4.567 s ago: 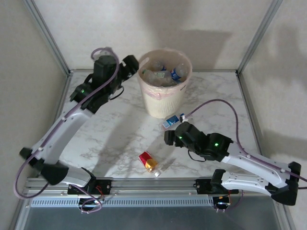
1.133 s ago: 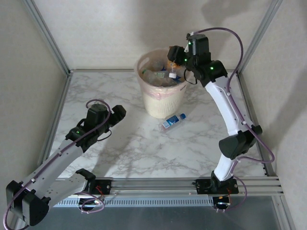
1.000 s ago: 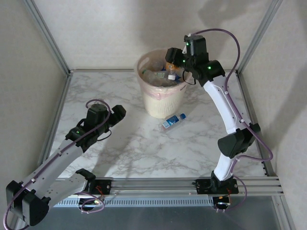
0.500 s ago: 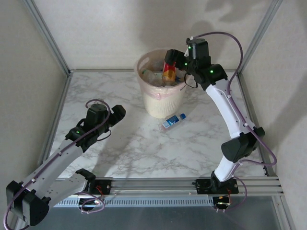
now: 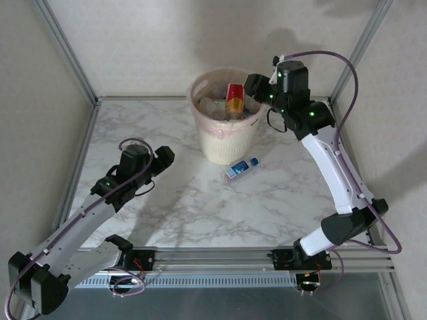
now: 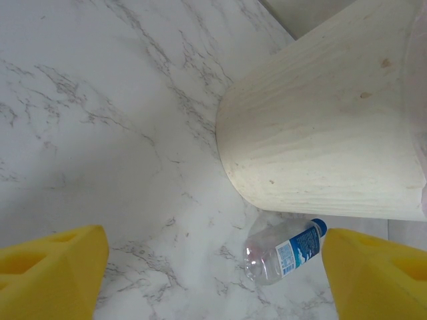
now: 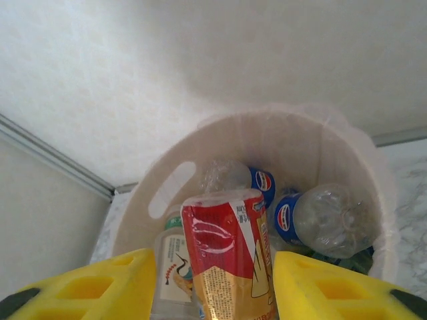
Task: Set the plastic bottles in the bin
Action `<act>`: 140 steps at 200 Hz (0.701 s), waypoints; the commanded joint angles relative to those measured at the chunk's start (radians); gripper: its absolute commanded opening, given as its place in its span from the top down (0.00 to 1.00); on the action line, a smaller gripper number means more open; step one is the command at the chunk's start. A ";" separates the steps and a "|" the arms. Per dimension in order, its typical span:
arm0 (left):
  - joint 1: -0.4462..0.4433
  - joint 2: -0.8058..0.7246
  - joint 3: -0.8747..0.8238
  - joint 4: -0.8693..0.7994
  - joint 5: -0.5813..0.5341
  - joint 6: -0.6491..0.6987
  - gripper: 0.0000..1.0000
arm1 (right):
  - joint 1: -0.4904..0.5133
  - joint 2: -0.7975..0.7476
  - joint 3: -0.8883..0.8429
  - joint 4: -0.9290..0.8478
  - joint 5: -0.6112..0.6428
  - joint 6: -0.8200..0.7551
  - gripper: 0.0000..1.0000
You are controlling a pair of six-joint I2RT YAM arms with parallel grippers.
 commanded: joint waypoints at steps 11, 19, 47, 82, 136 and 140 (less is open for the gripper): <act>0.010 -0.022 -0.020 -0.015 -0.004 0.007 0.17 | 0.035 0.083 0.023 0.015 -0.081 -0.040 0.51; 0.010 -0.021 -0.021 -0.014 -0.005 0.009 0.17 | 0.046 0.100 0.034 0.008 -0.080 -0.045 0.51; 0.010 -0.012 -0.024 -0.004 -0.004 0.008 0.17 | 0.078 0.138 0.052 0.006 -0.073 -0.055 0.52; 0.010 -0.004 -0.031 0.004 -0.004 0.010 0.17 | 0.083 0.187 0.079 -0.019 -0.021 -0.047 0.50; 0.014 -0.003 -0.032 0.002 -0.004 0.016 0.17 | 0.055 0.353 0.272 -0.147 0.100 -0.057 0.51; 0.015 -0.006 -0.032 0.001 -0.004 0.018 0.17 | 0.051 0.363 0.285 -0.153 0.104 -0.057 0.51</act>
